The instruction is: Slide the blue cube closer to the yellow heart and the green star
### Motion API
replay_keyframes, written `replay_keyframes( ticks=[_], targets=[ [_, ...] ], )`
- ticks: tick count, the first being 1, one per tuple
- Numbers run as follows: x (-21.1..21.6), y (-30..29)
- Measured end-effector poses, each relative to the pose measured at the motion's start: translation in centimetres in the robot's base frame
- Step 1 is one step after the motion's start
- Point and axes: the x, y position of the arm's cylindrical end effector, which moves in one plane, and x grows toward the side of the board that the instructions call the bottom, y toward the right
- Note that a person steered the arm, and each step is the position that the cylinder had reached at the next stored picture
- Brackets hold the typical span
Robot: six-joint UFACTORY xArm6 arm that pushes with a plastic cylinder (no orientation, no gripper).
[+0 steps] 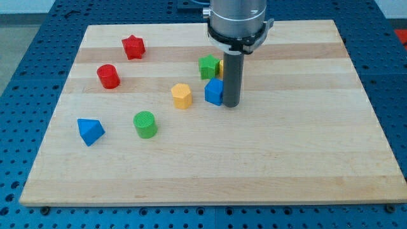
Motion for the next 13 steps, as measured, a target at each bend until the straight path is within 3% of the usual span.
replay_keyframes(
  ticks=[1,3,6,9,13],
  targets=[
    [2.0,-0.6],
    [-0.4,-4.8],
    [-1.8,-3.9],
    [1.6,-0.4],
    [-0.7,-1.0]
  ],
)
